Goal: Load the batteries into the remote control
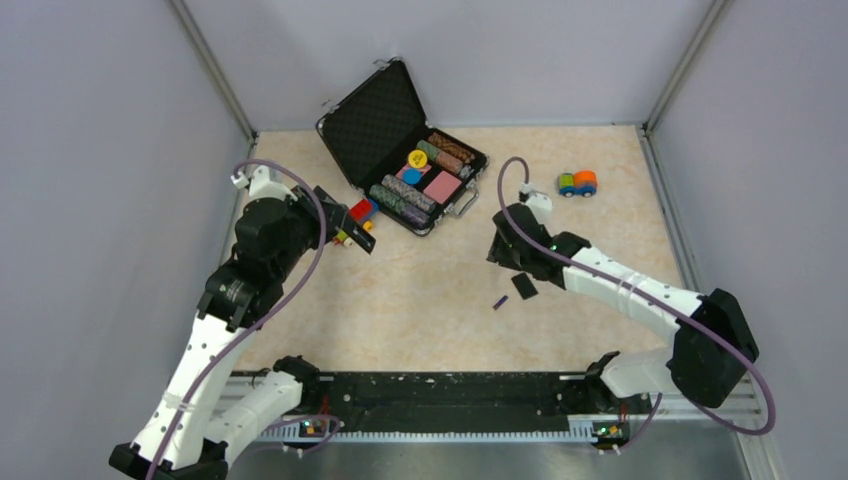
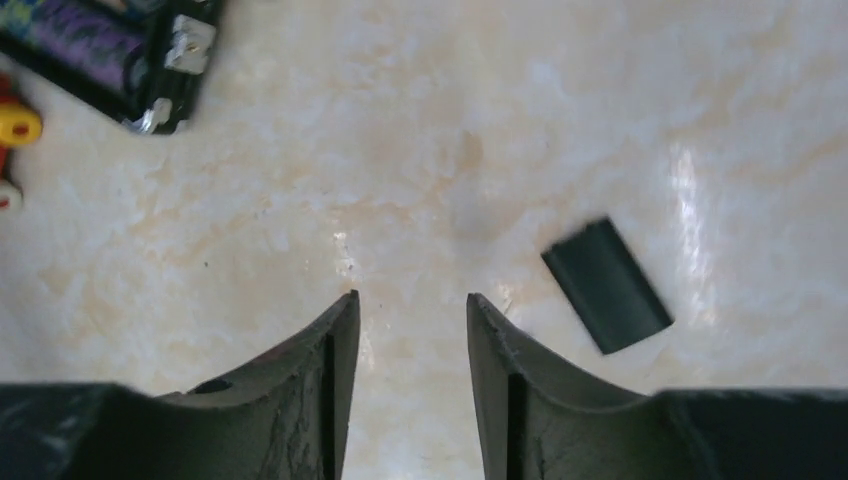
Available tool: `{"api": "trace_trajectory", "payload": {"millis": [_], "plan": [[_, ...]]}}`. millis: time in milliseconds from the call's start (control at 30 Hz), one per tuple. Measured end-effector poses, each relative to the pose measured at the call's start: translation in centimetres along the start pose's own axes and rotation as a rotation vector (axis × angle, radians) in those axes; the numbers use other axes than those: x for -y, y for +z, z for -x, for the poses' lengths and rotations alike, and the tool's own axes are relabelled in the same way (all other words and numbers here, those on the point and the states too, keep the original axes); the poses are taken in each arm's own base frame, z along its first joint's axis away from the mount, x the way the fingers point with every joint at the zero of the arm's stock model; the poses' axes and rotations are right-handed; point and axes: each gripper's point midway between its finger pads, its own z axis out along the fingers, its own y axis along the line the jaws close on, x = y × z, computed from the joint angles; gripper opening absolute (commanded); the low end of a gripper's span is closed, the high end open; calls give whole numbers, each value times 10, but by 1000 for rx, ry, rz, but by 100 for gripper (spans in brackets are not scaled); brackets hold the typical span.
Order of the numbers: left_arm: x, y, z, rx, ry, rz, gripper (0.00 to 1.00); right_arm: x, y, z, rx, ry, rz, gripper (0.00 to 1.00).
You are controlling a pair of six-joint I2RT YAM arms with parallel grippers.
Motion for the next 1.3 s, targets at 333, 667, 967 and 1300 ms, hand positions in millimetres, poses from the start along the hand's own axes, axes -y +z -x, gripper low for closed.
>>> {"api": "trace_trajectory", "payload": {"millis": [333, 667, 967, 1300], "plan": [[-2, 0, 2, 6, 13, 5, 0, -17, -10, 19, -23, -1057, 279, 50], [-2, 0, 2, 7, 12, 6, 0, 45, -4, -34, -255, -1557, 397, 50], [-4, 2, 3, 10, 10, 15, 0, 53, 13, -50, -350, -1723, 446, 50], [-8, 5, 1, 3, 10, 29, 0, 57, 21, -66, -416, -1810, 458, 50]]}}
